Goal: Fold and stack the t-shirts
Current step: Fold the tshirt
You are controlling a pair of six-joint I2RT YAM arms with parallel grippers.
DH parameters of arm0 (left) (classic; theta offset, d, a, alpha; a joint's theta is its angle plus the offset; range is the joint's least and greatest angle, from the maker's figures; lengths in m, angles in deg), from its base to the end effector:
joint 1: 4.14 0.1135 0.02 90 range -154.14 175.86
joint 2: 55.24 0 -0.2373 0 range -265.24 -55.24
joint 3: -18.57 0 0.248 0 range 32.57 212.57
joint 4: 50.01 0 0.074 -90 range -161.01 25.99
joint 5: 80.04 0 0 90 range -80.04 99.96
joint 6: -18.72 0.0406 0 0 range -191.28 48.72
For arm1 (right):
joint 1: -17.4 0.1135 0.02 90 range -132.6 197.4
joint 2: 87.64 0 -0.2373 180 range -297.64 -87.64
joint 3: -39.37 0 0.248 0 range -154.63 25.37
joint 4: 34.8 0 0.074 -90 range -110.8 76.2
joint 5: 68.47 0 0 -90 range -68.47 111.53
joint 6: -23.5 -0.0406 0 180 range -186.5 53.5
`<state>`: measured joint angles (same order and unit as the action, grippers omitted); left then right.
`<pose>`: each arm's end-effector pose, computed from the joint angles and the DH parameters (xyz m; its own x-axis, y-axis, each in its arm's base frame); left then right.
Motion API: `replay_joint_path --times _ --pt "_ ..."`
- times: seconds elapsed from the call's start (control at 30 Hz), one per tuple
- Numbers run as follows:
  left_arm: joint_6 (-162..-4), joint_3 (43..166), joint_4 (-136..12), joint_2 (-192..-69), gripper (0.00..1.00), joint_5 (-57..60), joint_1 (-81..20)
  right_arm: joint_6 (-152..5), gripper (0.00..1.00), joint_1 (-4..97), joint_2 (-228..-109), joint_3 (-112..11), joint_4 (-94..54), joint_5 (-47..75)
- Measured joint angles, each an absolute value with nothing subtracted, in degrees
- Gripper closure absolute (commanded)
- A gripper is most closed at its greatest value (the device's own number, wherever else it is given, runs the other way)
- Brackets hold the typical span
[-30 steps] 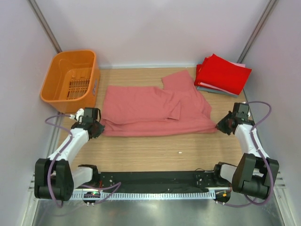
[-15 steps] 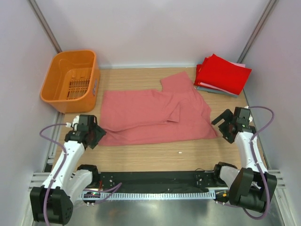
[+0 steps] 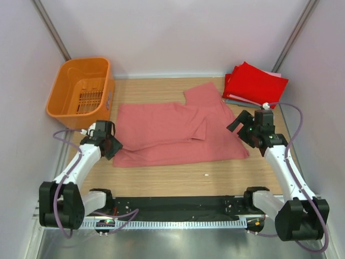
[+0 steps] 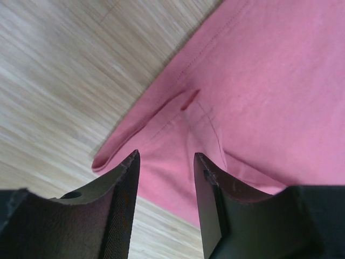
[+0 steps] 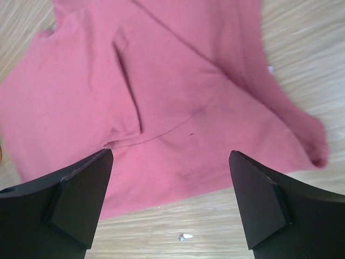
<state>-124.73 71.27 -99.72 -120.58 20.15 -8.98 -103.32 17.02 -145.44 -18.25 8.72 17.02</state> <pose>0.2157 -0.0111 0.1739 -0.5266 -0.7489 -0.4023 -0.7083 0.6482 -0.2795 0.2243 0.0017 0.2344 -0.5832 0.6013 -0.5462 0.3738 0.7956 0.4768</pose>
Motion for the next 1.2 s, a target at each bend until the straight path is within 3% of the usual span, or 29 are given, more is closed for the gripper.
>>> replay_joint_path --times 0.23,0.6,0.73,0.93,1.2 --pt "-124.5 73.4 -95.6 -127.9 0.6 21.6 -9.0 -104.0 0.06 20.7 -149.1 -18.7 7.1 17.5" --pt "-124.4 77.5 -91.1 -138.1 0.53 24.3 -9.0 -103.7 0.08 21.2 -151.2 -18.6 5.5 17.4" --pt "-124.3 79.8 -91.3 -142.7 0.54 25.3 -9.2 -103.1 0.15 24.7 -154.3 -19.1 4.0 16.2" --pt "-123.5 80.1 -92.9 -132.9 0.47 29.1 -14.9 -102.7 0.28 33.5 -162.9 -24.0 1.6 15.2" --pt "-117.2 84.3 -101.1 -116.7 0.43 26.4 -16.8 -102.8 0.34 36.8 -175.7 -28.9 -0.2 15.5"
